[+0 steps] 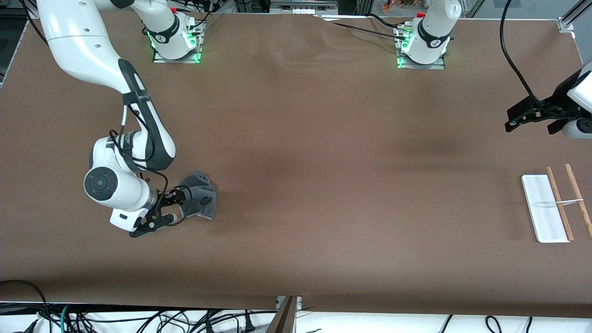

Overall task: Pass towel and hang on rack
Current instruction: 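Close the right gripper on a corner of the grey towel, then lift the towel with the right gripper and carry it toward mid-table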

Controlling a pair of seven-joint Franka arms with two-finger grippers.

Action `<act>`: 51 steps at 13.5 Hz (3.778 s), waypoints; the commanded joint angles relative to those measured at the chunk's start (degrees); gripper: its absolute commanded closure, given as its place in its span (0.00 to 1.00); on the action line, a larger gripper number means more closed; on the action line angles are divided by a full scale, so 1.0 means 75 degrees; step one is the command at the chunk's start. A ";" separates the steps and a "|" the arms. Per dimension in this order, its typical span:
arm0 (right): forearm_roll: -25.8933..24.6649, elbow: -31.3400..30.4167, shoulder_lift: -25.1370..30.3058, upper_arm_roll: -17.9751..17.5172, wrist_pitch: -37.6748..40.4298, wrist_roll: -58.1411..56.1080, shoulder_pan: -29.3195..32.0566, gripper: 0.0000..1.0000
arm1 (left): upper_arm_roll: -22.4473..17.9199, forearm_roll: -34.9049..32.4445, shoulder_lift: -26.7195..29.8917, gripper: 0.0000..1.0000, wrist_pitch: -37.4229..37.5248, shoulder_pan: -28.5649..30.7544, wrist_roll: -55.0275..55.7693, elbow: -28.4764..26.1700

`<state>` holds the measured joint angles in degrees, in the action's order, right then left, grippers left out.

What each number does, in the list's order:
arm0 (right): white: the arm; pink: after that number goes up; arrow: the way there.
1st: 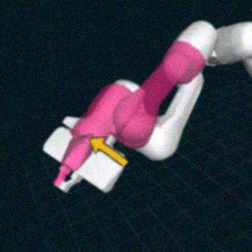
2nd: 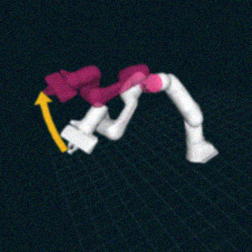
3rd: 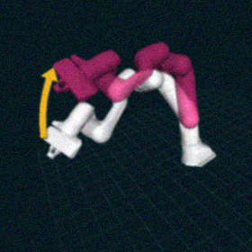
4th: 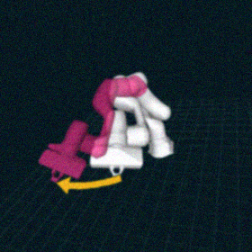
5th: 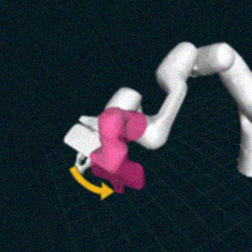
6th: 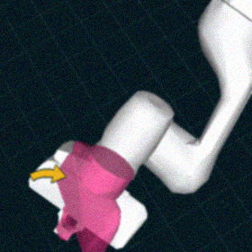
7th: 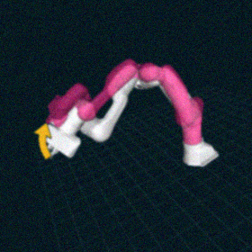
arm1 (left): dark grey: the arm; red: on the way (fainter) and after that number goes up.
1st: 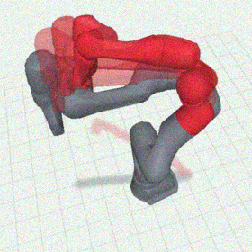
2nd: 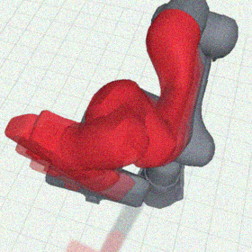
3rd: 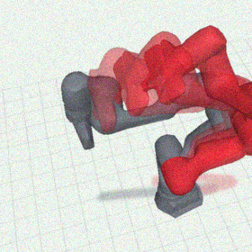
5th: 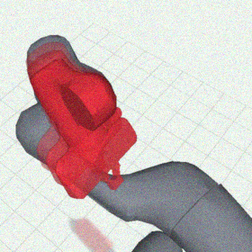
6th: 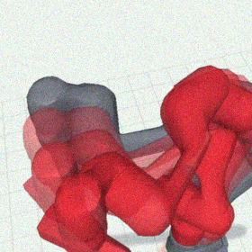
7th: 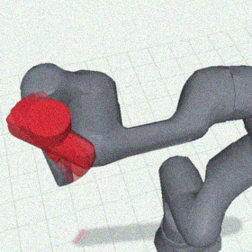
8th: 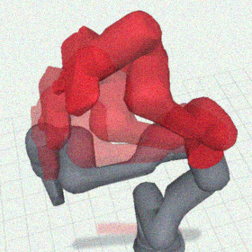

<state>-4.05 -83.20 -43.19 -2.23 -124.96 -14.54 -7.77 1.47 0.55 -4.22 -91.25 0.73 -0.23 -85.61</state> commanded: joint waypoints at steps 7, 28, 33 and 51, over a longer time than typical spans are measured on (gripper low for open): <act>0.0118 0.0031 -0.0534 -0.0077 -0.0636 -0.0441 0.0017 0.00 | 0.0039 0.0032 -0.0140 0.00 0.0072 0.0031 -0.0016 0.0201; 0.0165 0.0077 -0.0500 -0.0171 -0.0847 -0.0417 -0.0229 1.00 | 0.0343 0.0032 -0.0152 0.00 0.0049 -0.0063 -0.0016 0.0259; 0.0154 0.0334 0.0531 -0.0745 -0.0041 -0.0207 -0.0404 1.00 | 0.0355 0.0020 -0.0175 0.00 0.0037 -0.0086 -0.0016 0.0271; 0.0154 0.1519 0.1692 -0.3803 0.0091 0.1082 -0.1026 1.00 | 0.0355 -0.0015 -0.0351 0.00 -0.0361 -0.0110 -0.0039 0.0447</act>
<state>-3.69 -72.96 -30.42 -28.85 -124.49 -7.32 -15.80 3.96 0.55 -5.37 -93.48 0.06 -0.24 -83.90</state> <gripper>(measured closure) 0.982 0.000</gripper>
